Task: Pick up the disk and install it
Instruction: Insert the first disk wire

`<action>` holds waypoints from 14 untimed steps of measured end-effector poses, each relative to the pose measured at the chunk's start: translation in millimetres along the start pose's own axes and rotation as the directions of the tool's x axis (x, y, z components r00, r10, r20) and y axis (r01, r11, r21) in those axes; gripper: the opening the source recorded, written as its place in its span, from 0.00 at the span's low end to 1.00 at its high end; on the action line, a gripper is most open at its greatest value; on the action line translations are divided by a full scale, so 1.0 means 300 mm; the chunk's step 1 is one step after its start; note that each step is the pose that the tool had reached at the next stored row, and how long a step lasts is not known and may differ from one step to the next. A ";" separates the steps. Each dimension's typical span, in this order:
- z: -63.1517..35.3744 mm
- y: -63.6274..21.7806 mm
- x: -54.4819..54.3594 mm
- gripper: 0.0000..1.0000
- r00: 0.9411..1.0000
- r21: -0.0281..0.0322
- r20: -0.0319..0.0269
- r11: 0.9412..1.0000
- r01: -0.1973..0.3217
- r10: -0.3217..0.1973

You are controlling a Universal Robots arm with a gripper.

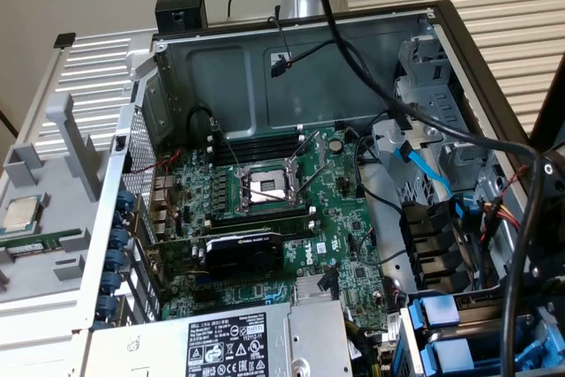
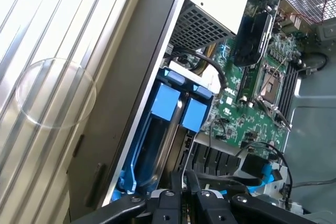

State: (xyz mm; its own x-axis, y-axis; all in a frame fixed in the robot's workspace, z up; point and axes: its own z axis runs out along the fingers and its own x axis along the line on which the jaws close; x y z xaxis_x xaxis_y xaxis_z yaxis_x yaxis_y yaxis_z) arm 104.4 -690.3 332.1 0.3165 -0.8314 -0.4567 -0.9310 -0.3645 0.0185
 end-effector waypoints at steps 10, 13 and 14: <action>-0.012 0.007 -0.028 0.16 0.999 -0.013 -0.040 1.000 -0.008 0.007; -0.010 0.006 -0.035 0.16 0.998 -0.019 -0.058 1.000 -0.011 0.010; -0.009 0.005 -0.038 0.16 0.998 -0.021 -0.064 1.000 -0.013 0.011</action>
State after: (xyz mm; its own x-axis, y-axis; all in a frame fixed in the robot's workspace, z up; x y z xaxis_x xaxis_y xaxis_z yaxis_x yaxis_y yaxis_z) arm 99.8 -682.4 339.8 0.3168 -0.8608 -0.3984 -0.9310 -0.3625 0.0428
